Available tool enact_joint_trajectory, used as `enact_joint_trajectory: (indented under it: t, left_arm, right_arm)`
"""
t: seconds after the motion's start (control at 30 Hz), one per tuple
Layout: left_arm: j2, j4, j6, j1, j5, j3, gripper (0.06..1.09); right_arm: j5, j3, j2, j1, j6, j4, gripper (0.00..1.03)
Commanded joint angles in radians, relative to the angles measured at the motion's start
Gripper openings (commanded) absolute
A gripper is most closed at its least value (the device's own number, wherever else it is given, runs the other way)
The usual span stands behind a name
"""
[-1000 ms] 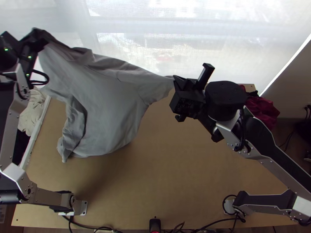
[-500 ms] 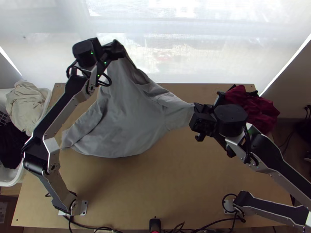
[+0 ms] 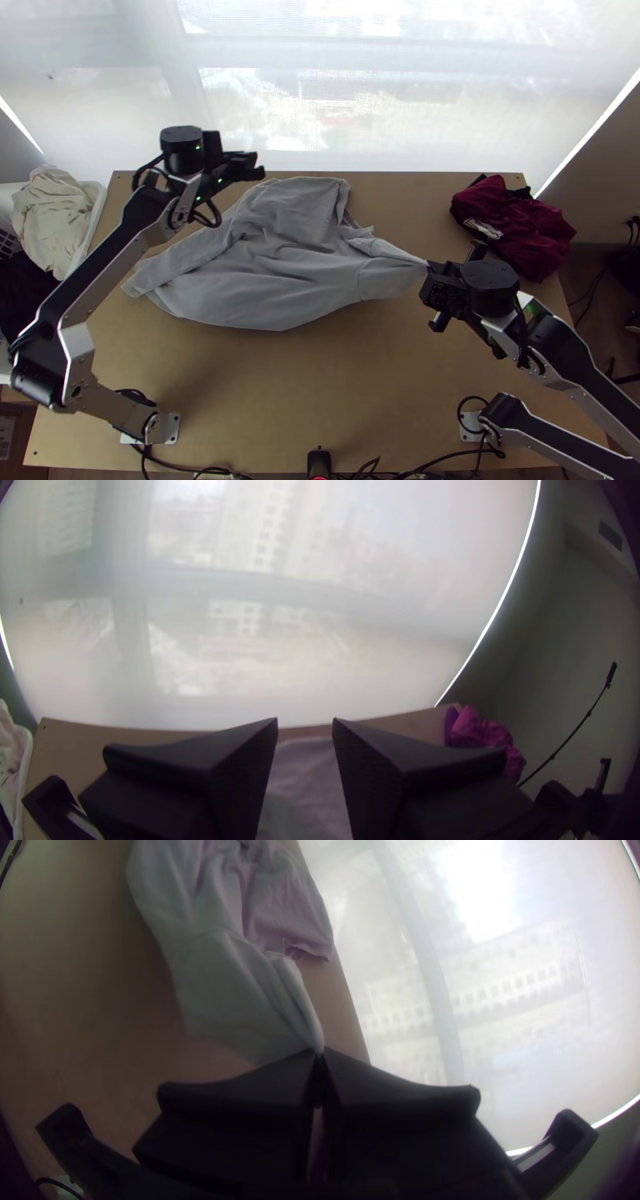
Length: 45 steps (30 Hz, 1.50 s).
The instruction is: Fold the t-shirt
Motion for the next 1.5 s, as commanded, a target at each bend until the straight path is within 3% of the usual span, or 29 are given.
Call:
enact_joint_trajectory:
  t: [0.0,0.1,0.2,0.3,0.7,0.9,1.23,1.3,1.47]
  left_arm:
    - [-0.387,-0.252,0.093,0.144,0.166,-0.398,0.52]
    - [-0.551,-0.430,0.189,0.204,0.223,-0.518,0.53]
    - [-0.657,-0.597,0.292,0.205,0.237,-0.629,0.62]
    - [-0.735,-0.637,0.341,0.182,0.232,-0.751,0.67]
    - [-0.689,-0.505,0.323,0.135,0.105,-0.943,0.68]
    - [-0.632,-0.341,0.286,0.090,0.042,-0.954,0.68]
    - [-0.464,-0.172,0.323,0.059,-0.035,-0.948,0.68]
    - [-0.418,-0.163,0.334,0.058,-0.047,-0.938,0.65]
    - [-0.349,-0.141,0.364,0.043,-0.050,-0.902,0.16]
  right_arm:
    - [-0.063,-0.113,-0.061,-0.079,0.024,0.025,0.03]
    - [-0.092,-0.132,-0.056,-0.105,0.025,0.071,0.03]
    - [-0.106,-0.132,-0.038,-0.111,0.041,0.118,0.03]
    - [-0.110,-0.116,-0.013,-0.111,0.068,0.152,0.03]
    - [-0.127,-0.035,0.021,-0.118,0.085,0.187,0.03]
    - [-0.127,-0.032,0.021,-0.116,0.094,0.183,0.03]
    - [-0.127,-0.011,0.022,-0.119,0.100,0.152,0.03]
    - [-0.127,-0.011,0.022,-0.121,0.105,0.150,0.03]
    - [-0.127,-0.007,0.022,-0.134,0.105,0.144,0.03]
